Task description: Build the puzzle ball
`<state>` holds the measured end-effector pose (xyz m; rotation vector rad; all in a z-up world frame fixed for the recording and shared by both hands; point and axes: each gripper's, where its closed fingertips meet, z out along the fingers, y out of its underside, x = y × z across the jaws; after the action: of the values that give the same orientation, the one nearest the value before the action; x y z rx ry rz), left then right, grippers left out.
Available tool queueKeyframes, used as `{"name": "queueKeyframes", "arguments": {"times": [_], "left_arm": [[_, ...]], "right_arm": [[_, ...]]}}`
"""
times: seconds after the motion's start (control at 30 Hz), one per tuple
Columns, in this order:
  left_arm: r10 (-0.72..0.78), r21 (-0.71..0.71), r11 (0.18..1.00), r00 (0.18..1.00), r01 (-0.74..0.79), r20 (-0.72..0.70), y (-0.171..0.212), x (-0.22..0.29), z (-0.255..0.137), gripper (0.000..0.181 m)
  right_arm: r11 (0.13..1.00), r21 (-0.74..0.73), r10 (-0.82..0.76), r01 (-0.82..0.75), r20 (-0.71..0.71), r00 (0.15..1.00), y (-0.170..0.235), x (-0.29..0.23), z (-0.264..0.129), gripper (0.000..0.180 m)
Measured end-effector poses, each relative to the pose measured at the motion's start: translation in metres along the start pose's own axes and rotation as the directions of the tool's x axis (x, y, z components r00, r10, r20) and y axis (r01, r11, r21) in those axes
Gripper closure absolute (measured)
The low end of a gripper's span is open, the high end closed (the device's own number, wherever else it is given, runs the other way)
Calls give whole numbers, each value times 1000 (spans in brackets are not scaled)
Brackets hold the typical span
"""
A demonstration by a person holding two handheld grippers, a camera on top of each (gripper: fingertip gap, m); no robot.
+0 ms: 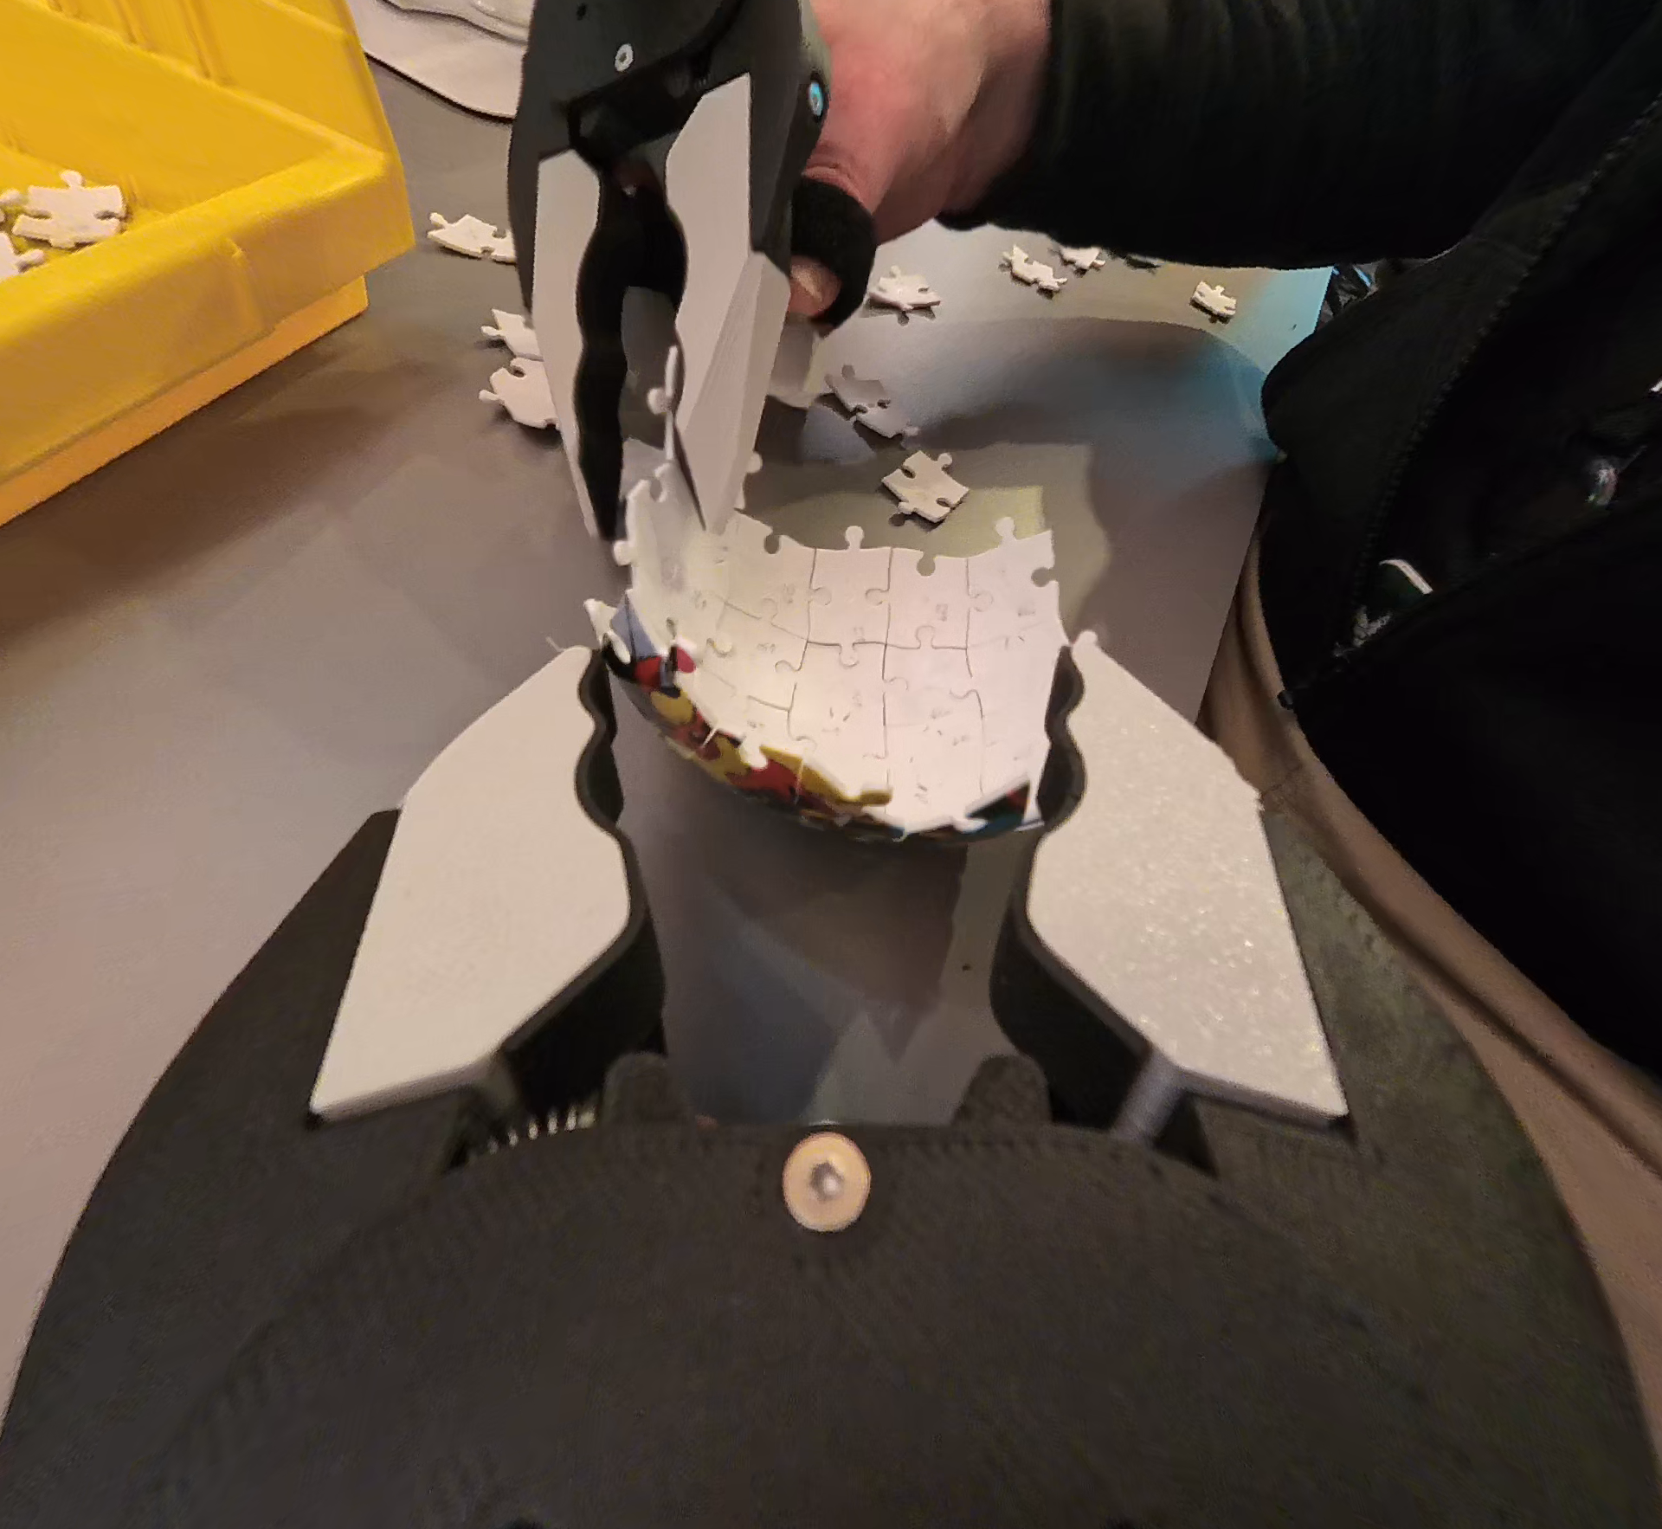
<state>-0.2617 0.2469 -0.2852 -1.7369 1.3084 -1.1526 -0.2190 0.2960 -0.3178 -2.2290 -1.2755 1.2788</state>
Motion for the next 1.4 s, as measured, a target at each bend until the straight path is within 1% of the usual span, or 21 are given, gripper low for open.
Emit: {"name": "queueKeyframes", "arguments": {"times": [0.03, 0.17, 0.27, 0.33, 0.4, 0.47, 0.57, 0.63, 0.73, 0.87, 1.0, 1.13, 1.23, 1.3, 1.4], "left_arm": [[0, -5, 1000, 1000, 1, 3, 1, 0, 1, 89], [-6, -11, 1000, 1000, 6, 10, 1, 1, 3, 89], [-11, -10, 1000, 1000, 11, 18, 0, 2, 3, 89], [-19, -11, 1000, 1000, 19, 20, 0, 3, 4, 89], [-27, -24, 999, 999, 28, 35, 2, 3, 4, 88], [-38, -20, 999, 999, 39, 39, 1, 6, 5, 88], [-64, -26, 997, 996, 66, 61, 3, 8, 5, 87], [-82, -31, 996, 993, 85, 87, 4, 9, 6, 88], [-109, -30, 993, 986, 114, 124, 6, 10, 7, 87], [-127, -25, 991, 982, 132, 143, 7, 14, 8, 87], [-155, -11, 987, 973, 159, 170, 4, 13, 7, 88], [-204, 17, 979, 956, 205, 211, -6, 7, 1, 95], [-217, -16, 974, 947, 227, 235, -7, 5, -3, 98], [-229, -35, 969, 947, 243, 224, -12, 7, -6, 101], [-194, -155, 959, 948, 238, 253, -9, 6, -9, 110]], "right_arm": [[1000, 10, -2, 2, -25, 1000, 0, 2, -4, 138], [999, 16, -43, 45, -124, 991, 4, 1, -22, 137], [998, 19, -59, 63, -172, 983, 9, -5, -33, 136], [997, -16, -74, 72, -236, 969, 19, -4, -36, 134], [996, -35, -87, 81, -259, 962, 27, -12, -35, 135], [998, -30, -58, 52, -242, 969, 36, -21, -31, 135], [999, 23, 26, -23, -148, 989, 41, -37, -18, 141], [997, 30, 71, -68, -119, 990, 45, -41, -7, 147], [990, 47, 133, -130, -75, 988, 46, -47, 6, 150], [985, 73, 160, -154, -84, 984, 43, -46, 11, 170], [979, 101, 185, -178, -65, 981, 40, -47, 13, 175], [974, 131, 192, -185, -43, 980, 36, -48, 16, 180], [976, 130, 182, -175, -41, 982, 35, -50, 19, 179], [977, 125, 178, -171, -40, 983, 35, -50, 21, 179], [980, 125, 163, -157, -39, 986, 32, -52, 24, 180]]}}
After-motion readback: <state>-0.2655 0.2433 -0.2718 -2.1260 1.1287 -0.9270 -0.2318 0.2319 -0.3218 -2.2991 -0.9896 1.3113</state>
